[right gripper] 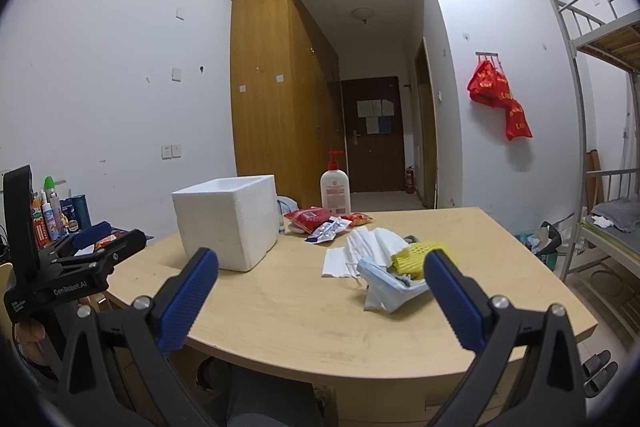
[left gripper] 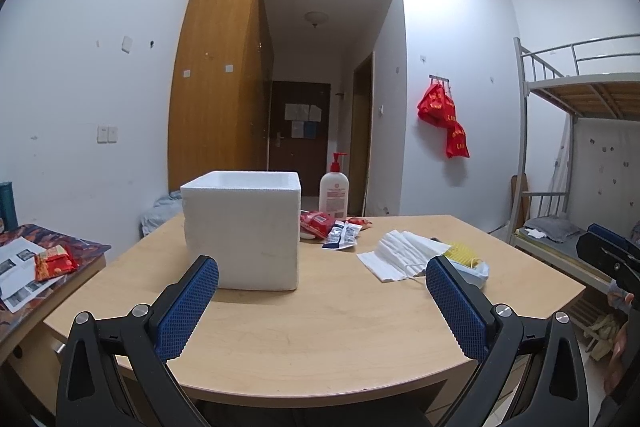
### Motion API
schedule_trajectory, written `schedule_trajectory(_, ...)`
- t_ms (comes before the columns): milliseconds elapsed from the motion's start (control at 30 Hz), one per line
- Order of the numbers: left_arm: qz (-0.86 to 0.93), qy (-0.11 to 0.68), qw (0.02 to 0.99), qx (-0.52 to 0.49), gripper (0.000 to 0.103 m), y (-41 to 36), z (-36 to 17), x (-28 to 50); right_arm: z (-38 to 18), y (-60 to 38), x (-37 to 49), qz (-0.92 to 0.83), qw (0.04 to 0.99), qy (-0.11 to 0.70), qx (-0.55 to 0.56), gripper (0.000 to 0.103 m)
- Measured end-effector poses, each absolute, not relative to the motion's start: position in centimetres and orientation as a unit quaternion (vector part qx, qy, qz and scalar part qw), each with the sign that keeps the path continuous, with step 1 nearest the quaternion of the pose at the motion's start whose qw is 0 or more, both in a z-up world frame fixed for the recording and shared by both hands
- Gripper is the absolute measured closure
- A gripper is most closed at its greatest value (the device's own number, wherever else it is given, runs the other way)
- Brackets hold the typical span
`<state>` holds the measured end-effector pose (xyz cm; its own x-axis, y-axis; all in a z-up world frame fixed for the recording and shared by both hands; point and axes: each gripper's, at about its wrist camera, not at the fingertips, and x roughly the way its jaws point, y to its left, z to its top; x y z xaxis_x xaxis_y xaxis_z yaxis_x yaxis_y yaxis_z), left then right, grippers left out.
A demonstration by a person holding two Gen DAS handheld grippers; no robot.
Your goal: Organize soft objects
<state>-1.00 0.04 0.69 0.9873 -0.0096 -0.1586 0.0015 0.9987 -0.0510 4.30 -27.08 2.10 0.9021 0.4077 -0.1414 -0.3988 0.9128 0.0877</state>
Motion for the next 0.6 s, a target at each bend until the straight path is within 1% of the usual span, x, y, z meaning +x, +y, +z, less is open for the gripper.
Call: schedule_trajectory(600, 0.0, 0.078, 0.997, -0.026, 0.0, 0.1, 0.72, -1.01, 2.1, -27.11, 4.21, 0.208, 0.975, 0.079, 0.028, 0.0)
